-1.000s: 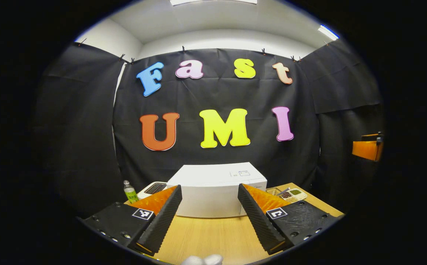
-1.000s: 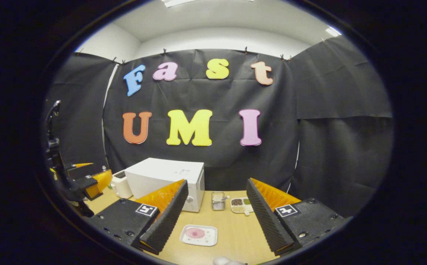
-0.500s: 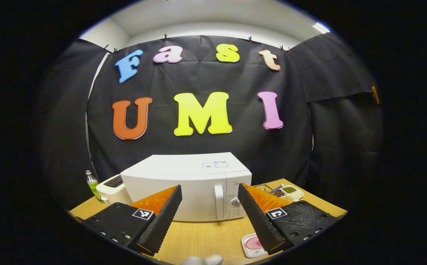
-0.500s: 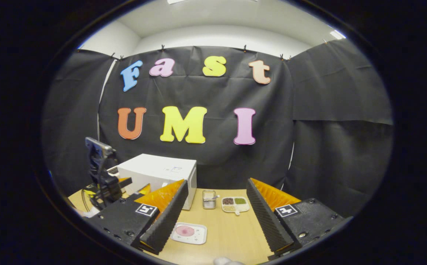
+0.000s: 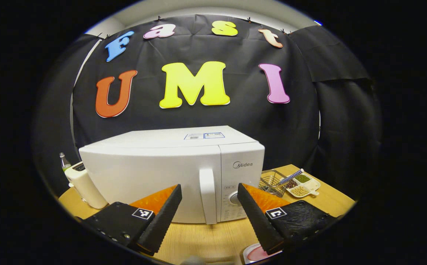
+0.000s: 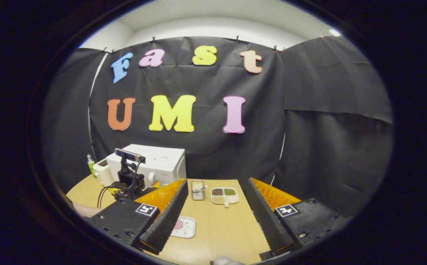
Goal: Open the microwave oven with the left hand, put the food in, and close the microwave oven.
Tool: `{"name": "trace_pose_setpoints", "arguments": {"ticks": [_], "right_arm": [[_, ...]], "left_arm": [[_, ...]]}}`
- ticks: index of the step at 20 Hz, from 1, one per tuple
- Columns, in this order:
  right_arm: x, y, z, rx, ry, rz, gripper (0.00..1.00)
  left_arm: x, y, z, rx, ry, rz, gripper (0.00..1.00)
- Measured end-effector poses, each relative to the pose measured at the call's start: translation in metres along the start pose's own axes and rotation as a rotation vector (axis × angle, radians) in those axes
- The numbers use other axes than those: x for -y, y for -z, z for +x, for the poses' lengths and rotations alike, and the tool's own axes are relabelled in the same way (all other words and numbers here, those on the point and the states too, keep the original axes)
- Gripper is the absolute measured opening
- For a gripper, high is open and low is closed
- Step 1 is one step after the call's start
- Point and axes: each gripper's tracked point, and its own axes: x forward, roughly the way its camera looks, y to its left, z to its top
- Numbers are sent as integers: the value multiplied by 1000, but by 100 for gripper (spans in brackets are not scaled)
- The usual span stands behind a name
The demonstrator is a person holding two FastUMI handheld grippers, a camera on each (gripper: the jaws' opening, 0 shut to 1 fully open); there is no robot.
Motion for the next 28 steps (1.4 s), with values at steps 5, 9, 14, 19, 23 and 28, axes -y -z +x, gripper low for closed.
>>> {"name": "trace_pose_setpoints", "arguments": {"ticks": [5,9,14,19,23,28], "right_arm": [[5,5,6,-18,4,-17,96],[4,13,11,-35,2,12,96],[8,20,4,-49,20,13,100],[3,13,-5,-30,20,14,100],[-4,12,-8,-23,12,11,96],[-6,14,-10,-27,12,6,100]], "left_arm": [[5,22,24,-57,24,-74,84],[-2,30,31,-68,-15,-41,42],[-3,30,26,-66,-15,-18,18],[-2,36,24,-85,15,-23,12],[-2,37,24,-90,28,-25,12],[-3,40,8,-87,38,-49,12]]}}
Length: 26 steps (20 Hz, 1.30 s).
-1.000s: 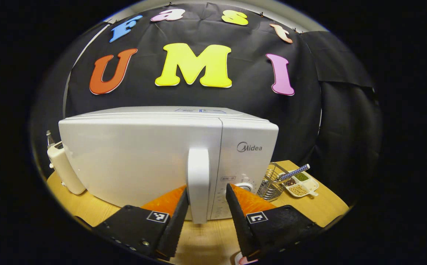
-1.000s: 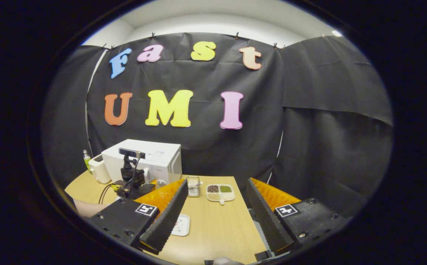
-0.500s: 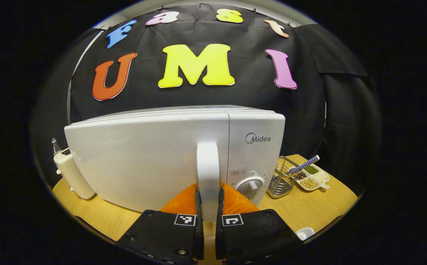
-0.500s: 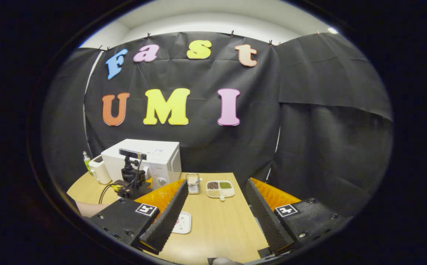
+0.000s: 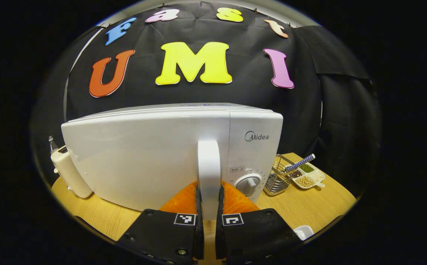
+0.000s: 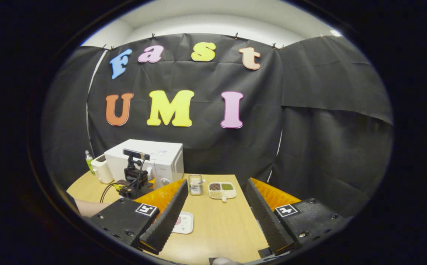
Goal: Open the microwave oven with the left hand, put the food in, and close the microwave oven.
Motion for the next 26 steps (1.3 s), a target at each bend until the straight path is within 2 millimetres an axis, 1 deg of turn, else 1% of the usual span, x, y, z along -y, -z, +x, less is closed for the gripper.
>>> {"name": "trace_pose_setpoints", "arguments": {"ticks": [3,4,5,6,7,8,9,10,11,12,14,15,16,17,19,20,21,23,24,25,26], "right_arm": [[-5,-2,0,4,-14,0,100],[-9,0,2,2,-23,-6,96],[-14,0,3,3,-35,-9,100],[-20,0,4,0,-52,-10,96],[-29,1,5,-3,-73,-8,96],[-37,1,5,-4,-95,-9,100],[-44,1,5,-3,-114,-13,100],[-50,1,6,-4,-130,-20,96],[-56,1,6,-3,-145,-26,100],[-63,2,6,-5,-161,-31,100],[-76,2,4,-2,-191,-29,100],[-81,2,3,-4,-204,-30,100],[-86,4,3,-6,-215,-35,100],[-90,5,1,-7,-224,-38,100],[-97,6,-1,-10,-241,-33,100],[-101,8,-1,-14,-252,-28,100],[-107,9,-2,-19,-264,-25,100],[-115,10,-2,-23,-282,-23,100],[-122,11,-3,-22,-297,-18,100],[-128,10,-5,-20,-311,-11,96],[-131,11,-5,-20,-318,-11,96]], "left_arm": [[-4,9,-32,35,20,39,12],[-6,13,-43,31,33,34,12],[-9,15,-53,28,43,30,12],[-12,17,-63,24,47,39,2],[-15,18,-72,27,46,42,11],[-19,21,-82,24,44,47,11],[-22,25,-92,19,43,54,13],[-27,26,-101,17,37,50,13],[-33,25,-112,30,31,46,13],[-39,31,-120,15,18,40,15],[-57,33,-140,30,-29,69,24],[-63,32,-149,36,-35,81,44],[-70,33,-155,38,-40,83,42],[-76,32,-161,44,-40,78,54],[-92,32,-170,44,-60,66,64],[-98,31,-177,47,-70,61,84],[-100,31,-181,40,-67,55,95],[-109,27,-188,57,-82,67,95],[-114,29,-191,49,-93,70,95],[-120,31,-195,41,-102,69,95],[-122,32,-197,37,-103,66,95]]}}
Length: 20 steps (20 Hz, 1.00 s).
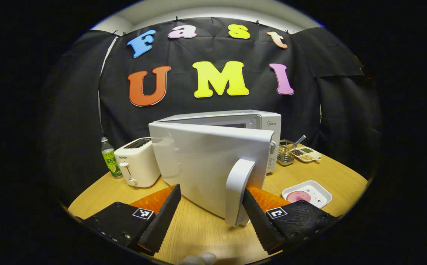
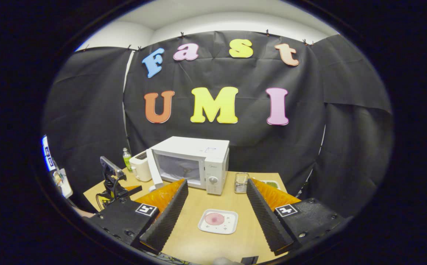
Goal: Open the microwave oven with the left hand, put the food in, and close the microwave oven.
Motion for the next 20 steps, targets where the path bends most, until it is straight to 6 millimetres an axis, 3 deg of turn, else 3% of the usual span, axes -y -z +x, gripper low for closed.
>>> {"name": "trace_pose_setpoints", "arguments": {"ticks": [5,9,15,16,20], "right_arm": [[-17,9,2,-11,-26,0,100],[-31,17,4,-21,-58,22,96],[-53,20,7,-20,-91,36,100],[-55,23,9,-24,-96,36,96],[-59,30,14,-39,-105,45,100]], "left_arm": [[-27,4,-21,-7,-36,28,95],[-65,11,-44,-20,-96,10,95],[-129,24,-75,-45,-178,-23,95],[-136,26,-78,-53,-183,-46,95],[-154,29,-86,-71,-183,-89,95]]}}
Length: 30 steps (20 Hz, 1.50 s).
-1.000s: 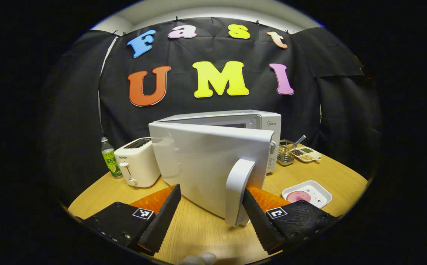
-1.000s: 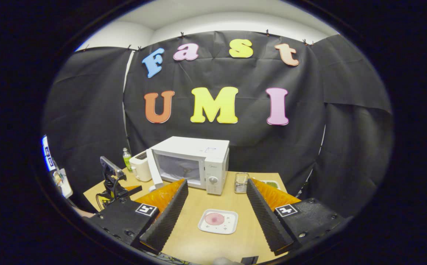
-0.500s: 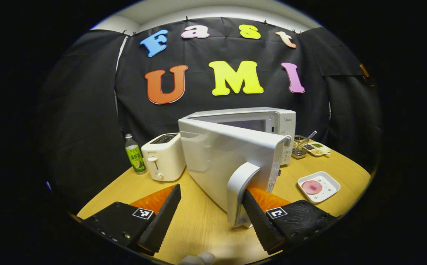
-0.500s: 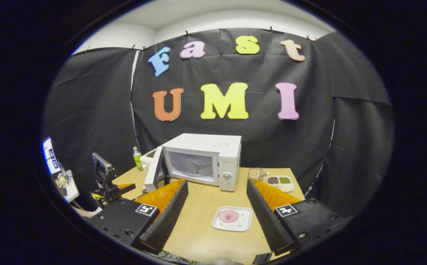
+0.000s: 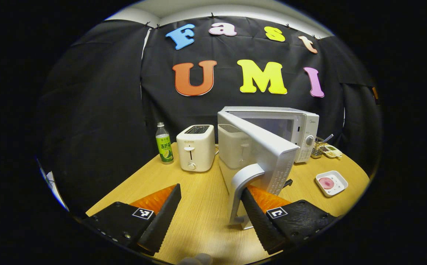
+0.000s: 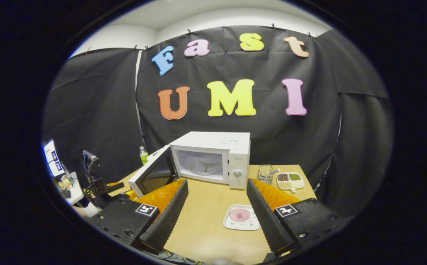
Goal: Open the microwave oven with the left hand, put the food in, and close the microwave oven.
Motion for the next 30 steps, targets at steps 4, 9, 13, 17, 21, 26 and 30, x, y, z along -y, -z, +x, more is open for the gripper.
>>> {"name": "trace_pose_setpoints", "arguments": {"ticks": [4,9,13,17,21,26,30], "right_arm": [[1,4,4,-12,-7,5,96],[12,9,13,-24,3,3,100],[46,32,26,-54,59,23,100],[90,86,50,-169,115,48,100],[130,157,86,-341,133,42,85],[154,241,122,-585,70,103,69],[161,269,138,-673,13,150,43]], "left_arm": [[-13,1,-7,4,-16,19,95],[-59,3,-17,-5,-138,37,95],[-80,2,-34,-7,-189,41,95],[-71,-14,-61,6,-204,39,95],[-32,-45,-73,51,-176,32,95],[19,-77,-86,82,-176,14,95],[52,-97,-96,88,-203,36,95]]}}
